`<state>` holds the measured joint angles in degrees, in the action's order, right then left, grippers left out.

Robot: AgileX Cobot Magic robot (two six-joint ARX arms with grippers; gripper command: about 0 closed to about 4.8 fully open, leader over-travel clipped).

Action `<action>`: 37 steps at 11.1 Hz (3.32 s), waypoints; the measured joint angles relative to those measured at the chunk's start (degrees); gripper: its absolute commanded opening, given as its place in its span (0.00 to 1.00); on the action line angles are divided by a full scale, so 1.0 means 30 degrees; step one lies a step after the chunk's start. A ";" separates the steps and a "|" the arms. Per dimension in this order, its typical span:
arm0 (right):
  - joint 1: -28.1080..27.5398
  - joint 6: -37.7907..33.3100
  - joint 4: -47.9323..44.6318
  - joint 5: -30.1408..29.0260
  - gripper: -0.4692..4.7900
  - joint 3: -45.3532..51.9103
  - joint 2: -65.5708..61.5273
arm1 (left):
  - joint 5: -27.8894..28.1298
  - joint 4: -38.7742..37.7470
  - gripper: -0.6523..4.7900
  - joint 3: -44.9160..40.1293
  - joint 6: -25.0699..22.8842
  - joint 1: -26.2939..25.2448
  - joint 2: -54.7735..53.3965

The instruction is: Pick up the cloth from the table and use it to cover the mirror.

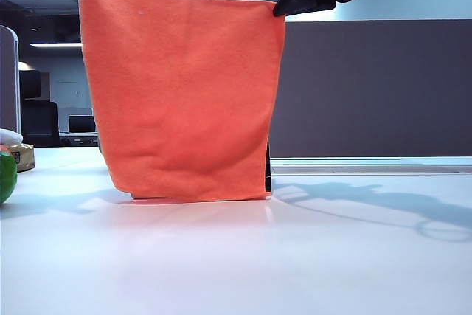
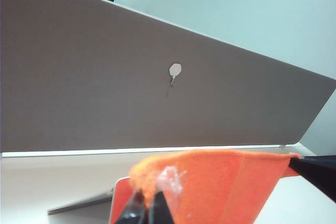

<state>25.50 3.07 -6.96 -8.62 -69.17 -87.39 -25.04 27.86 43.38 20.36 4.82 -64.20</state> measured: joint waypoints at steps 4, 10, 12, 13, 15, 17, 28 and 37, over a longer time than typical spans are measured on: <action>0.0015 0.1027 -0.0007 0.2288 0.08 0.0000 0.0000 | 0.0270 -0.0721 0.11 0.0007 -0.0503 0.0000 -0.1625; -0.0073 0.1093 -0.0882 0.2594 0.08 0.0000 -0.1501 | 0.0189 0.2018 0.11 0.0007 -0.0495 0.0007 -0.3432; -0.0073 0.1093 -0.1020 0.2849 0.08 -0.0197 -0.1938 | -0.0160 0.2994 0.11 0.0707 -0.0474 0.0007 -0.4320; -0.0080 0.1093 -0.1617 0.2965 0.08 -0.0248 -0.1938 | -0.0525 0.2958 0.11 0.1319 -0.0430 0.0015 -0.5071; -0.0321 0.1107 -0.2098 0.3286 0.08 -0.0277 -0.2062 | -0.0597 0.2645 0.11 0.2098 -0.0430 0.0015 -0.5472; -0.0437 0.1115 -0.2251 0.3344 0.08 -0.1610 -0.3024 | -0.0597 0.2164 0.11 0.2331 -0.0437 0.0015 -0.5530; -0.0765 0.1464 -0.2878 0.3745 0.08 -0.2579 -0.4656 | -0.0219 0.2484 0.11 0.3614 -0.0437 0.0015 -0.7643; -0.0787 0.1508 -0.1683 0.3191 0.08 -0.3818 -0.4932 | 0.0554 -0.0452 0.11 0.5668 -0.1734 0.0226 -0.8400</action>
<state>23.14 7.60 -12.01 0.95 -80.62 -102.19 -23.38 26.50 60.38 15.16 5.50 -89.41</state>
